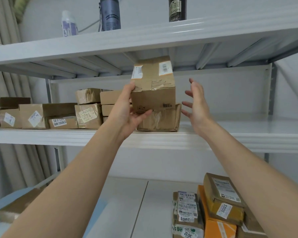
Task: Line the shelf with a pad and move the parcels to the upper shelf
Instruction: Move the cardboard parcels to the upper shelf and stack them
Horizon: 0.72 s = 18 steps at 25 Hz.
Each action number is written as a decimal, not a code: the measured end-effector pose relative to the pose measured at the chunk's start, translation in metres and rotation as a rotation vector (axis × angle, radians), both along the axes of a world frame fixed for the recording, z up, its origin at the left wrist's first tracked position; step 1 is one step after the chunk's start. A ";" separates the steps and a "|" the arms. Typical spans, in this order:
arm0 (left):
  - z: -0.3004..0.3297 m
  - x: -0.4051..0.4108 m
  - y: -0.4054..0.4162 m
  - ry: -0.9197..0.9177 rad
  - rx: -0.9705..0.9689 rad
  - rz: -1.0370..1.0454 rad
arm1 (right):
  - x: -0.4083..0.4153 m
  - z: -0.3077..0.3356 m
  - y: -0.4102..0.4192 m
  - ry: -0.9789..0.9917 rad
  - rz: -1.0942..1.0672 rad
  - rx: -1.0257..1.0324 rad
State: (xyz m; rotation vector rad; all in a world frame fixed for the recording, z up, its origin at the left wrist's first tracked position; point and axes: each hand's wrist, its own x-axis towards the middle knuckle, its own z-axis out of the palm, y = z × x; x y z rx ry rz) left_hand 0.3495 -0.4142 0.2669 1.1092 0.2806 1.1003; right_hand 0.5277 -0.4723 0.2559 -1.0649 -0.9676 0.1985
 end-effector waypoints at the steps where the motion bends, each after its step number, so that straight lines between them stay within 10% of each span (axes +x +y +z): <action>1: 0.002 0.004 0.004 0.019 0.039 -0.013 | -0.002 -0.001 0.005 -0.053 0.028 0.039; 9: -0.011 0.030 0.057 0.287 0.605 0.464 | 0.003 -0.016 0.034 -0.200 -0.030 0.057; 18: -0.032 0.056 0.088 0.263 0.687 0.880 | 0.012 -0.021 0.043 -0.275 -0.070 -0.028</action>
